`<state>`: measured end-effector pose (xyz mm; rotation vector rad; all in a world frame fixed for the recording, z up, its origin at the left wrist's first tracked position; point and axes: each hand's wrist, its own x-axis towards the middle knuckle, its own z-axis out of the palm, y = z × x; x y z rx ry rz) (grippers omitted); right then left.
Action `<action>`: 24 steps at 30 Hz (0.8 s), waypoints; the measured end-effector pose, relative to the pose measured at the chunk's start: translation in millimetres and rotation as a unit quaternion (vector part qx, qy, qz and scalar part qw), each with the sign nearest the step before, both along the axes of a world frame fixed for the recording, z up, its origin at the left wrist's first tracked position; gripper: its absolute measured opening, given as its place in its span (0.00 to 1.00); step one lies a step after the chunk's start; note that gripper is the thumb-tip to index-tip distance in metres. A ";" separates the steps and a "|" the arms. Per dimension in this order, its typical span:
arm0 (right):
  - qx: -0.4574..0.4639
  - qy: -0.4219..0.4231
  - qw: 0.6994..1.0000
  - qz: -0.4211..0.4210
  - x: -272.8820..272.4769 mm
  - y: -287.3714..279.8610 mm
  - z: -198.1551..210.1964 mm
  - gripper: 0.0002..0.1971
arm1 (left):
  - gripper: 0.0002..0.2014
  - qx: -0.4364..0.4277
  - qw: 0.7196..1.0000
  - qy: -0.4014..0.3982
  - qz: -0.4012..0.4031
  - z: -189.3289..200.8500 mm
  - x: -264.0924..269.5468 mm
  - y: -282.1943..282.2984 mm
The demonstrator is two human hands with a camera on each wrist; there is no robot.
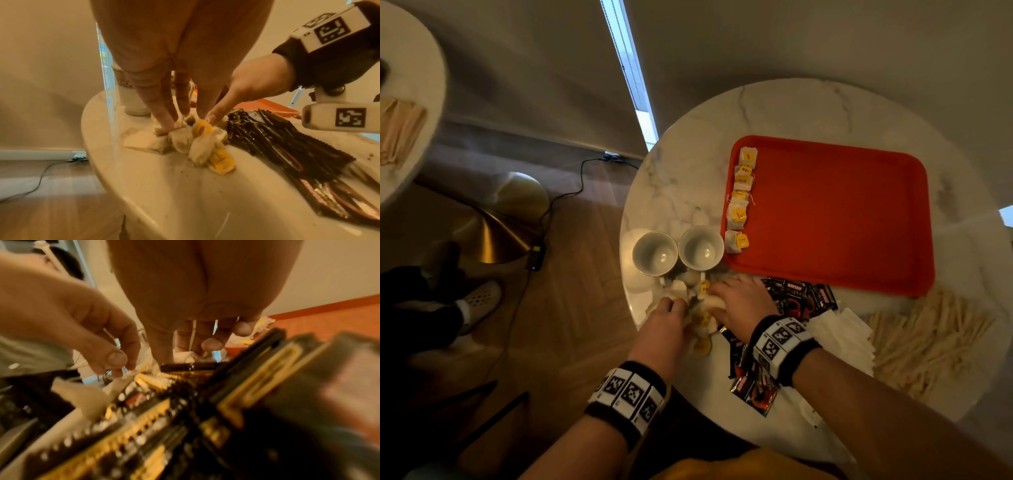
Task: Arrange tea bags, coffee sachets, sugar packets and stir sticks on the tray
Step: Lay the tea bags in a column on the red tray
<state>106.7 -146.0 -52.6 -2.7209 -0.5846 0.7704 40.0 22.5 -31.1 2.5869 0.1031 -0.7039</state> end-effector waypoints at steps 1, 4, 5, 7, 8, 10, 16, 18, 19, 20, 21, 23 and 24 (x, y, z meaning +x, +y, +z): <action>0.015 0.013 1.000 -0.021 0.3 -5.0 2.9 0.21 | 0.17 -0.017 1.000 -0.009 0.008 0.2 0.0 -2.1; 0.092 0.054 0.990 -0.097 -1.4 -23.1 17.6 0.17 | 0.15 -0.079 0.994 -0.063 0.039 3.5 0.6 -8.7; 0.121 0.062 0.984 -0.119 -2.6 -29.5 23.6 0.16 | 0.14 -0.101 0.990 -0.084 0.047 4.6 1.4 -11.5; 0.166 0.083 0.969 -0.163 -5.9 -42.4 37.7 0.14 | 0.13 -0.141 0.982 -0.112 0.062 8.7 5.0 -17.9; 0.186 0.093 0.961 -0.181 -8.0 -48.6 45.8 0.13 | 0.13 -0.160 0.977 -0.121 0.069 12.6 7.1 -21.4; 0.229 0.091 0.948 -0.202 -10.9 -61.1 63.1 0.13 | 0.14 -0.208 0.964 -0.140 0.084 24.6 13.3 -29.8; 0.291 0.023 0.942 -0.164 -4.6 -82.4 103.4 0.15 | 0.24 -0.416 0.885 -0.046 0.204 52.3 44.8 -59.4; 0.292 -0.001 0.946 -0.141 -0.1 -82.4 107.9 0.17 | 0.31 -0.502 0.818 0.101 0.263 63.7 58.1 -71.9; 0.300 0.003 0.942 -0.148 1.9 -82.7 109.0 0.18 | 0.30 -0.541 0.772 0.159 0.292 70.4 63.6 -77.9; 0.313 0.014 0.935 -0.165 3.7 -82.9 110.6 0.20 | 0.28 -0.564 0.739 0.192 0.313 75.9 68.6 -82.4; 0.322 0.020 0.928 -0.186 5.4 -83.9 111.5 0.22 | 0.24 -0.573 0.722 0.201 0.330 79.9 73.3 -85.6; 0.331 0.014 0.916 -0.226 8.9 -87.1 113.6 0.25 | 0.17 -0.584 0.697 0.192 0.369 81.2 80.4 -90.6; 0.338 0.015 0.908 -0.246 10.4 -89.6 114.1 0.25 | 0.16 -0.590 0.685 0.186 0.385 79.3 82.8 -92.2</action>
